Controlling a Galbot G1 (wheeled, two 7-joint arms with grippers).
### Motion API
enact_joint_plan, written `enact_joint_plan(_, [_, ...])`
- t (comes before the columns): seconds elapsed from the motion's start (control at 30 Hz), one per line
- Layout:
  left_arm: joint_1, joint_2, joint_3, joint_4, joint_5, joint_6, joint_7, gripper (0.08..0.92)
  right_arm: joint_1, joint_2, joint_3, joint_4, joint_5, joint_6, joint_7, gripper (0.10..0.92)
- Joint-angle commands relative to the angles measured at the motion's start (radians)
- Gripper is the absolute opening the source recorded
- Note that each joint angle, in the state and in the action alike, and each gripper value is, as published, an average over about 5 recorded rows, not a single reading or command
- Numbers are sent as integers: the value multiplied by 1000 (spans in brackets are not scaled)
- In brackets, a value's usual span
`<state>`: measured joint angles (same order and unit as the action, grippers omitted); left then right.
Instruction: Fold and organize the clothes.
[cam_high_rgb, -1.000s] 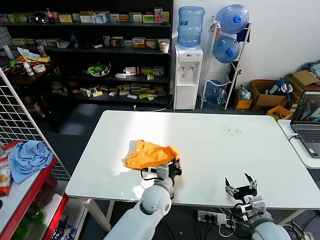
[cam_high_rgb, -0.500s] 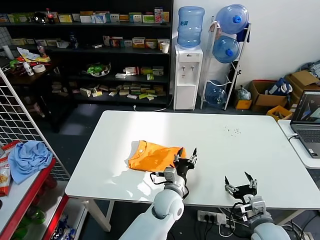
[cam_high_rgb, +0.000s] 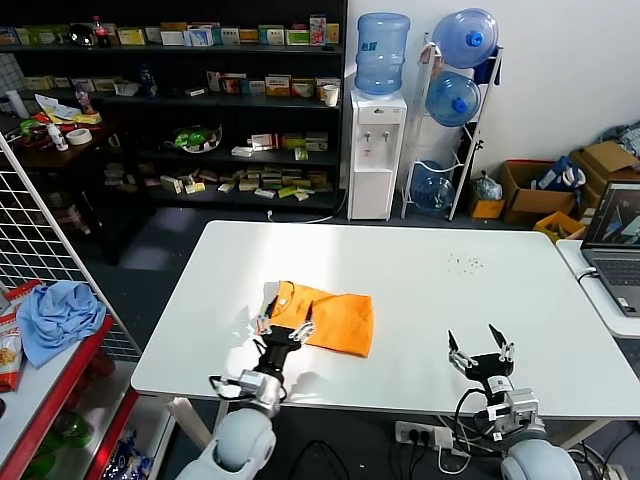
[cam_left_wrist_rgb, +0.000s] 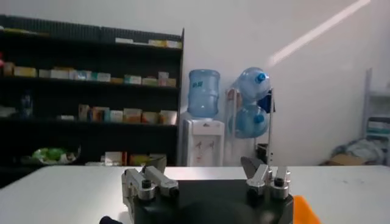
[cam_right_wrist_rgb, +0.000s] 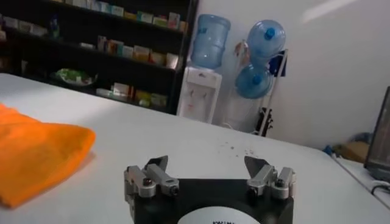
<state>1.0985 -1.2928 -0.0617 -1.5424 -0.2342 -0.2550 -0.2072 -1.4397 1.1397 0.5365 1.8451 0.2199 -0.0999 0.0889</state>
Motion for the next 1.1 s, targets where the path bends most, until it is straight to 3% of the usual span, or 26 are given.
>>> enact_joint_plan(0.03, [106, 132, -198, -30, 174, -119, 51, 823, 9, 77, 39, -17, -8, 105, -82, 823])
enact_joint_plan(0.2, [141, 130, -258, -33, 181, -101, 63, 823, 17, 102, 80, -24, -29, 101, -130, 823])
enact_joint_plan(0.53, [207, 100, -350, -96, 220, -5, 165, 823, 59, 191, 114, -60, -136, 85, -182, 823])
enact_joint_plan(1.1, [202, 65, -376, -91, 225, 20, 176, 823, 90, 209, 126, -56, -142, 39, -184, 823])
